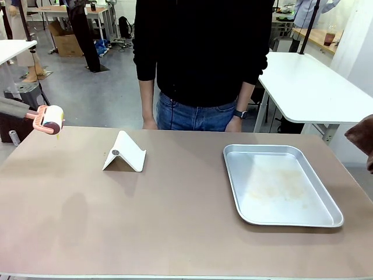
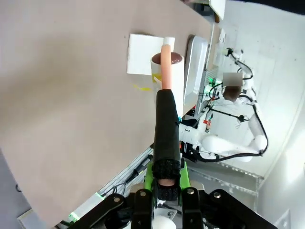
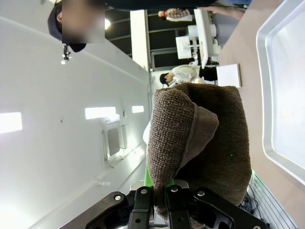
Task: Clean the surface of the table.
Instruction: Clean the area not pointed to by the person, then return the Lint Roller and towel to their original positions.
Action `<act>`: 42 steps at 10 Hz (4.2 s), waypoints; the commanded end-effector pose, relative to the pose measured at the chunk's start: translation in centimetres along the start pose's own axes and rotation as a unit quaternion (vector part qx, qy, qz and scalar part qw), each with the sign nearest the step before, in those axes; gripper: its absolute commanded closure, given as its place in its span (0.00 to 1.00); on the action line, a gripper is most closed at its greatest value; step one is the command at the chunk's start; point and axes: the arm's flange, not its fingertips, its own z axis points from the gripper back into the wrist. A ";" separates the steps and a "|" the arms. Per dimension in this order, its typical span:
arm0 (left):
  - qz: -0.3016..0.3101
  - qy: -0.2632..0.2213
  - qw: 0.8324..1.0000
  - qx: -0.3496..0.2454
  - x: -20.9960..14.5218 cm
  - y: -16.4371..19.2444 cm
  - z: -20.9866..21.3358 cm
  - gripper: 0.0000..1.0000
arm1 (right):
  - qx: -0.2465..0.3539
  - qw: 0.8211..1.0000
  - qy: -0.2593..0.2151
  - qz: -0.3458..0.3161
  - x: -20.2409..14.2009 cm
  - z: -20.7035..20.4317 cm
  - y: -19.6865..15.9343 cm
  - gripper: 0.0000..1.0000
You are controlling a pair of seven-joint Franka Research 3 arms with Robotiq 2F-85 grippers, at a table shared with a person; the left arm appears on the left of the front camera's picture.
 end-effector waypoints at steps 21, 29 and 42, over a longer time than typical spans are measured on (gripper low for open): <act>-0.034 0.063 0.997 -0.020 -9.8 1.6 2.5 0.97 | 0.007 1.000 0.003 0.002 -0.1 0.1 0.4 1.00; -0.034 0.063 0.997 -0.020 -9.8 1.6 2.5 0.97 | 0.007 1.000 0.003 0.002 -0.1 0.1 0.4 1.00; -0.033 0.061 0.997 -0.018 -9.4 1.9 2.4 0.78 | 0.000 1.000 0.000 0.000 0.0 0.0 0.0 0.92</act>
